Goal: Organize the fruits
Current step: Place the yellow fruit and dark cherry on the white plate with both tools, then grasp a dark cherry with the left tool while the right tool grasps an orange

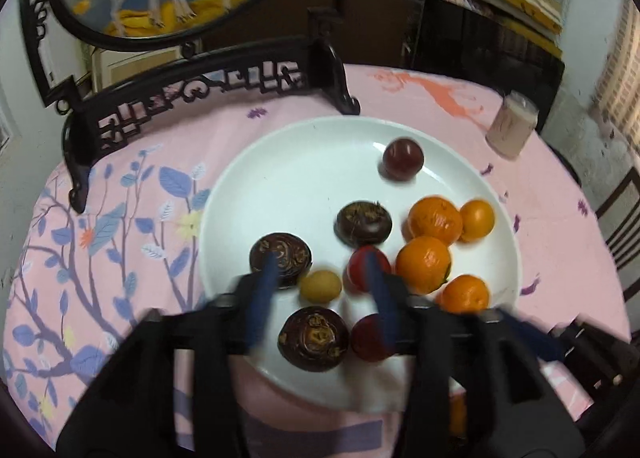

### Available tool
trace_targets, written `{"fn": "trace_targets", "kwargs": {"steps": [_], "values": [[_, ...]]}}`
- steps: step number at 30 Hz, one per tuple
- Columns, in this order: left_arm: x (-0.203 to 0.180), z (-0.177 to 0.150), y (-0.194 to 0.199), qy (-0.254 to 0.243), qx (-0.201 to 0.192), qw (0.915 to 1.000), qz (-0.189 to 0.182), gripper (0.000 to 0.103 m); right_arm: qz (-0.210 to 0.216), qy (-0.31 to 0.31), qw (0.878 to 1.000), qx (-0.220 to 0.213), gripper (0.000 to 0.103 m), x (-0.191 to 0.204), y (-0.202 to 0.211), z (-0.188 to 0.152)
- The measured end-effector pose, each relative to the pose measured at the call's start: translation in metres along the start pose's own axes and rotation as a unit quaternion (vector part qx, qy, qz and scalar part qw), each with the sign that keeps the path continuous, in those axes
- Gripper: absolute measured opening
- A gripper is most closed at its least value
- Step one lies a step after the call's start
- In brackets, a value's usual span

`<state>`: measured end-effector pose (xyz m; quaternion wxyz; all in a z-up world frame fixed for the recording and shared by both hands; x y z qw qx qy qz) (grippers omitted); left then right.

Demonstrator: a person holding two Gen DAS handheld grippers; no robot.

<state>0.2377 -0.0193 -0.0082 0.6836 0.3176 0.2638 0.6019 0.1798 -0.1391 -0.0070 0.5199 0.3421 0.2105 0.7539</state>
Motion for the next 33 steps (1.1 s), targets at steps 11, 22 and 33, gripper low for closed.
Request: {"fn": "trace_targets", "kwargs": {"steps": [11, 22, 33], "values": [[0.029, -0.014, 0.035, 0.045, -0.031, 0.9974, 0.047, 0.086, -0.010, -0.014, 0.998, -0.058, 0.057, -0.018, 0.049, -0.005], [0.016, -0.072, 0.065, 0.030, -0.024, 0.9973, 0.063, 0.099, -0.011, -0.058, 0.997, -0.040, 0.057, -0.043, 0.075, -0.049], [-0.018, -0.108, 0.076, -0.038, -0.016, 0.9938, 0.103, 0.101, -0.018, -0.050, 0.998, 0.029, 0.057, -0.042, 0.056, -0.068]]}}
Point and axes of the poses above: each gripper's, at about its wrist camera, not at the fingertips, and y roughly against the way its jaws point, x to its left, z to its top, the point moved 1 cm from there along -y, roughly the way its jaws point, and after that the axes turned 5 degrees about -y, right-handed, at the moved point
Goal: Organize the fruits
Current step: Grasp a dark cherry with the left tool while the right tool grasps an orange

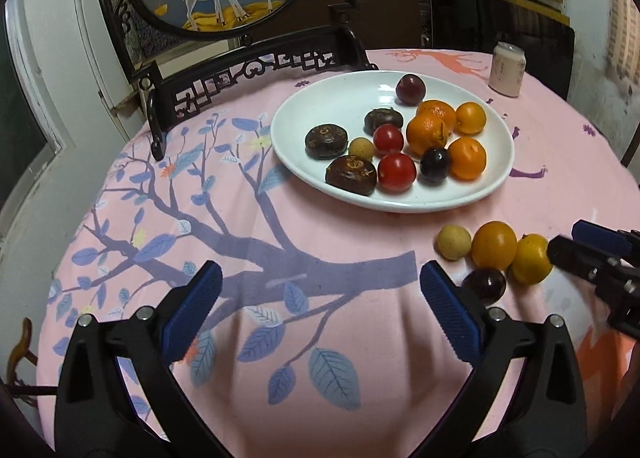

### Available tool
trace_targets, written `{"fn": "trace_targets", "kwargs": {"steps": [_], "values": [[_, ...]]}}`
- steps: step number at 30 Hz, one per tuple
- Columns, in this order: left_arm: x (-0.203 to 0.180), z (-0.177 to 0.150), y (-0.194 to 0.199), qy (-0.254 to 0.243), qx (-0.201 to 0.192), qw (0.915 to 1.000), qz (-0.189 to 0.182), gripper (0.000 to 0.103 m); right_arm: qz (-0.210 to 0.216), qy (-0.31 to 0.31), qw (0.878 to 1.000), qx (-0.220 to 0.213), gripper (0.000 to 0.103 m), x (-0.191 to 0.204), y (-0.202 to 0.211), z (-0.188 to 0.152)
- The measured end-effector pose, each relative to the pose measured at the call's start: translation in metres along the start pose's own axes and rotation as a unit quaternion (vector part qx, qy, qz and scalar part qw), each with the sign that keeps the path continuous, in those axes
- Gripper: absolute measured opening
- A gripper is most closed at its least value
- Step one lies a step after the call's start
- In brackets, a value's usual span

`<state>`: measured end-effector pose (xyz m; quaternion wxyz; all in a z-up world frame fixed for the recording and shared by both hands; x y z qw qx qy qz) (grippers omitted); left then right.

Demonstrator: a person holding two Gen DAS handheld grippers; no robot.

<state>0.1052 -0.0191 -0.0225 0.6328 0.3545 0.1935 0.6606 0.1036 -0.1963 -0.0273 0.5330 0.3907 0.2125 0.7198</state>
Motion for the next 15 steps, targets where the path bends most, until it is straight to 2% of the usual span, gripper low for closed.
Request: {"fn": "trace_targets", "kwargs": {"steps": [4, 8, 12, 15], "values": [[0.005, 0.001, -0.003, 0.008, 0.008, 0.9999, 0.000, 0.101, -0.007, 0.008, 1.000, 0.005, 0.057, 0.002, -0.005, -0.002], [0.010, 0.001, -0.004, 0.021, 0.011, 0.9997, -0.005, 0.101, -0.020, 0.017, 0.999, 0.029, 0.060, -0.001, -0.016, -0.004], [0.010, 0.002, -0.004, 0.022, 0.011, 0.9996, -0.010, 0.101, -0.046, -0.010, 0.999, -0.010, 0.060, -0.017, -0.001, 0.005], [0.006, 0.002, -0.002, 0.015, 0.008, 0.9997, -0.019, 0.101, -0.010, -0.042, 0.999, -0.016, 0.060, -0.029, 0.007, 0.009]]}}
Point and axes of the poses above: each gripper's, at about its wrist camera, not at the fingertips, and y roughly against the way its jaws point, x to its left, z to its top, the point moved 1 cm from there along -y, roughly the way its jaws point, and after that the axes turned 5 degrees about -y, right-handed, at the moved point
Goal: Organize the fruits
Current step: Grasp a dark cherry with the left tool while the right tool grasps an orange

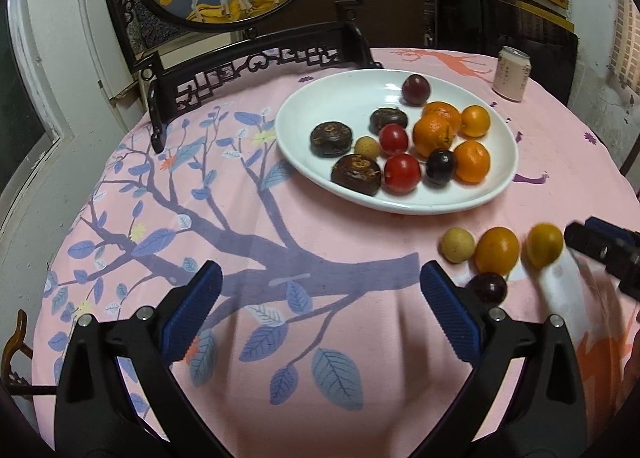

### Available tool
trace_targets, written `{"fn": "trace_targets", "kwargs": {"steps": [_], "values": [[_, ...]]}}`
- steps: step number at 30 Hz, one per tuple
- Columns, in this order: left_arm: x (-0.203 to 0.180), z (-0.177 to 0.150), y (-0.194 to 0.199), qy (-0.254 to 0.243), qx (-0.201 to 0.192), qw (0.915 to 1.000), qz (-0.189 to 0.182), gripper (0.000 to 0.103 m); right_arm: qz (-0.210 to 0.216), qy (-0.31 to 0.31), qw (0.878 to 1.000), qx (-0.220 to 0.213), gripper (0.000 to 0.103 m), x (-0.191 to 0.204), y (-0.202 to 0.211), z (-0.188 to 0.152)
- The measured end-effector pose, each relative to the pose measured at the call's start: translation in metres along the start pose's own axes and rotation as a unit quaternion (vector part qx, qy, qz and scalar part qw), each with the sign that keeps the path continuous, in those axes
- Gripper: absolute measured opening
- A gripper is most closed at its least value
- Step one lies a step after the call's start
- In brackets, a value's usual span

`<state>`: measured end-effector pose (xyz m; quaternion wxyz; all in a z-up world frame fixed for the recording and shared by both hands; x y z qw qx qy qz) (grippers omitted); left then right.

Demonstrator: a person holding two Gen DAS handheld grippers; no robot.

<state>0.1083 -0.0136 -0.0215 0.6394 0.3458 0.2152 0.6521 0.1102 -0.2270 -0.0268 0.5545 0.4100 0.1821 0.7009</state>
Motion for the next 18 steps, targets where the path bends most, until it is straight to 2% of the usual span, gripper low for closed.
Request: {"fn": "trace_targets", "kwargs": {"steps": [5, 13, 15, 18], "values": [[-0.018, -0.003, 0.003, -0.032, -0.005, 0.9992, -0.025, 0.101, -0.005, 0.015, 1.000, 0.020, 0.060, 0.005, -0.011, -0.005], [-0.048, -0.008, 0.003, -0.076, -0.016, 0.9934, -0.085, 0.100, -0.019, -0.003, 1.000, 0.006, 0.060, -0.005, -0.009, 0.000], [-0.053, -0.009, 0.004, -0.085, -0.024, 0.9922, -0.088, 0.098, -0.018, -0.006, 1.000, 0.006, 0.060, -0.006, -0.007, 0.000], [-0.063, -0.011, 0.003, -0.103, -0.027, 0.9899, -0.094, 0.086, -0.014, -0.006, 1.000, 0.006, 0.060, -0.005, -0.006, 0.001]]}}
Point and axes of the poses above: each gripper's, at about its wrist camera, not at the fingertips, and y roughly against the way its jaws point, x to its left, z to its top, the point moved 1 cm from there along -y, roughly the way its jaws point, and after that the axes turned 5 degrees about -y, right-handed, at the moved point
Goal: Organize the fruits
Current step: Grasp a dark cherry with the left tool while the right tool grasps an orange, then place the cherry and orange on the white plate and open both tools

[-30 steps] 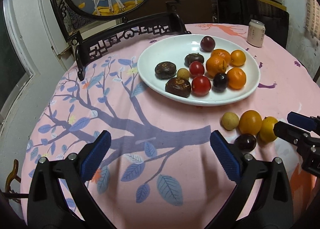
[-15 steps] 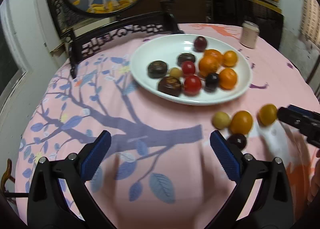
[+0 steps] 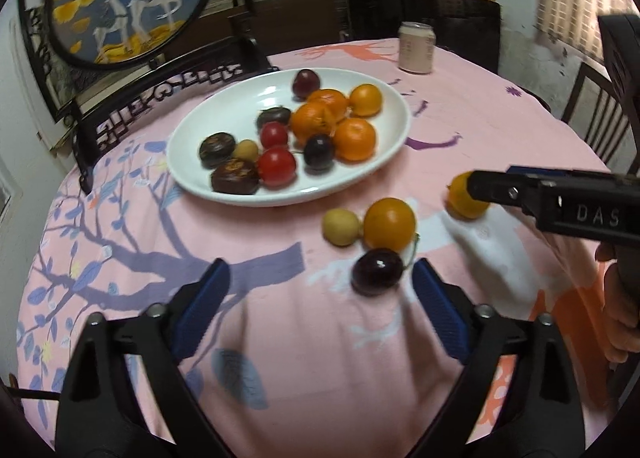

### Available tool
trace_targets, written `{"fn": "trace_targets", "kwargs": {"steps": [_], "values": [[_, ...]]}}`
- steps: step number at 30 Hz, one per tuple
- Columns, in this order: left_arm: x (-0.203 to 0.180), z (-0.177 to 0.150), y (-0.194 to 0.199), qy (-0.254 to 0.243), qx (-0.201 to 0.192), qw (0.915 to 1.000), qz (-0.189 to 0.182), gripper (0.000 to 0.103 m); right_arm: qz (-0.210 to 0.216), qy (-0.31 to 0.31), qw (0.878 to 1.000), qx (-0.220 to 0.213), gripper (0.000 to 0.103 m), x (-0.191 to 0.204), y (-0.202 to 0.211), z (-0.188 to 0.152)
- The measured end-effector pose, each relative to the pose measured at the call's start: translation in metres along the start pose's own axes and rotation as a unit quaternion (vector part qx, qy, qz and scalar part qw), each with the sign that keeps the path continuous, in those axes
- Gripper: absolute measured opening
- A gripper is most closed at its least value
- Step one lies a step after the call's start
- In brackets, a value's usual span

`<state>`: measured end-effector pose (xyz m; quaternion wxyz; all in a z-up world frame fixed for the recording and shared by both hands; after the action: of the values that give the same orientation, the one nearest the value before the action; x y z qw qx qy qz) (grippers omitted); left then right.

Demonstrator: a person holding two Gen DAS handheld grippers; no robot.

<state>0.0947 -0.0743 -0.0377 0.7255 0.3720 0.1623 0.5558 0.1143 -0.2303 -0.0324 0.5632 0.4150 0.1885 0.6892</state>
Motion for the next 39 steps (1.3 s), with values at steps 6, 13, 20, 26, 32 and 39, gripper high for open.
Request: {"fn": "trace_targets", "kwargs": {"steps": [6, 13, 20, 26, 32, 39], "values": [[-0.017, -0.001, -0.017, -0.026, 0.027, 0.9983, -0.046, 0.046, 0.002, -0.003, 1.000, 0.003, 0.060, 0.000, 0.000, 0.001], [-0.016, 0.000, -0.021, -0.018, 0.030, 0.9964, -0.077, 0.030, 0.005, -0.008, 1.000, 0.013, 0.060, -0.002, -0.004, -0.001], [-0.009, 0.001, -0.011, -0.008, 0.020, 0.9972, -0.072, 0.030, 0.014, -0.015, 1.000, 0.020, 0.059, -0.005, -0.011, -0.002], [-0.008, 0.000, -0.014, -0.009, 0.030, 0.9975, -0.064, 0.030, 0.018, -0.022, 0.999, 0.034, 0.044, -0.007, -0.023, -0.004], [-0.002, -0.001, -0.012, -0.002, 0.032, 0.9976, -0.061, 0.030, 0.021, -0.024, 0.999, 0.022, 0.035, -0.008, -0.019, -0.003], [0.031, 0.013, 0.030, 0.034, -0.035, 0.9987, -0.014, 0.030, 0.035, -0.054, 0.995, -0.071, 0.035, -0.019, 0.026, 0.012]]}}
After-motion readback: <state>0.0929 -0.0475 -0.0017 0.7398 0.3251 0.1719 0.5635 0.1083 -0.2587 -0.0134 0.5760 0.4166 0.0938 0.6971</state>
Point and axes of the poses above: each gripper's, at about its wrist camera, not at the fingertips, and y roughly against the way its jaws point, x to its left, z to its top, the point moved 1 cm from there along -y, roughly the way its jaws point, and after that the axes turned 5 degrees about -y, right-handed, at the moved point
